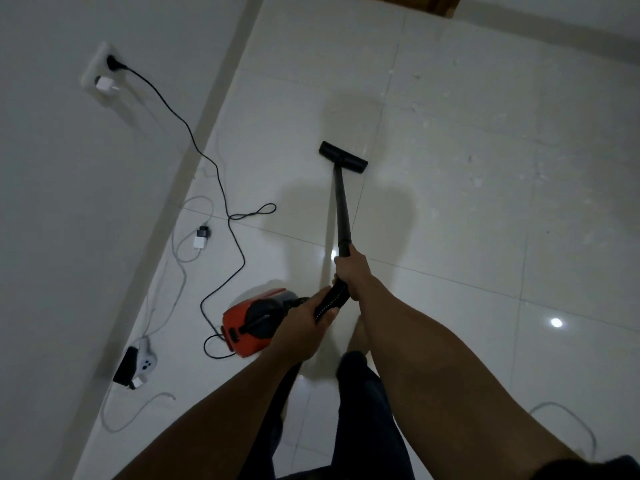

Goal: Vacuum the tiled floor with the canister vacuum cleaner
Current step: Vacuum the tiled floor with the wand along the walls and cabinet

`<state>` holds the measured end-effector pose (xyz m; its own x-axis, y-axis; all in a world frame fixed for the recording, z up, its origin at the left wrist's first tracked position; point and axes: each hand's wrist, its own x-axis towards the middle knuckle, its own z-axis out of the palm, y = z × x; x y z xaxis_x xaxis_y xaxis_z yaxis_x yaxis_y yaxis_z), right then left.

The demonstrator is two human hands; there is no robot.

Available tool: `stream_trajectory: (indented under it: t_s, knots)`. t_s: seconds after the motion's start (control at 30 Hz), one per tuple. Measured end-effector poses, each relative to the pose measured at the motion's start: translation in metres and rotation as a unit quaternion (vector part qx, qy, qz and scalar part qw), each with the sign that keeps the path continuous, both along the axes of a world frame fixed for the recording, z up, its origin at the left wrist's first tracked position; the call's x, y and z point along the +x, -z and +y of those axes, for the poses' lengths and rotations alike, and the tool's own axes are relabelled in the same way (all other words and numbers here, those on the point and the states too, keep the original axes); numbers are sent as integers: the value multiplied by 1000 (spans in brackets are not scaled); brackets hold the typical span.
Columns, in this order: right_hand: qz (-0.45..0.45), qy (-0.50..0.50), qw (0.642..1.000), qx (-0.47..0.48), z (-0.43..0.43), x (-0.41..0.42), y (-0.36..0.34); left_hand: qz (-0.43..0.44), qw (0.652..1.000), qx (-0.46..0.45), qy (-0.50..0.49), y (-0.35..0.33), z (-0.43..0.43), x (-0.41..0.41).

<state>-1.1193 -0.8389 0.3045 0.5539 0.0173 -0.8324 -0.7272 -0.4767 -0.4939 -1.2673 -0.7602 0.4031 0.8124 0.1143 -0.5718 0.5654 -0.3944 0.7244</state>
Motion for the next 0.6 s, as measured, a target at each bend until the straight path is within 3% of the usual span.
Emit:
stream_trajectory:
  t_s: [0.33,0.6]
  knots:
    - [-12,-81,996,-26,-58,166,0,-14,999,-17,-32,1,-74,159]
    - [-2,-84,996,-12,-32,292,-6,-41,997,-21,-55,-3,-55,277]
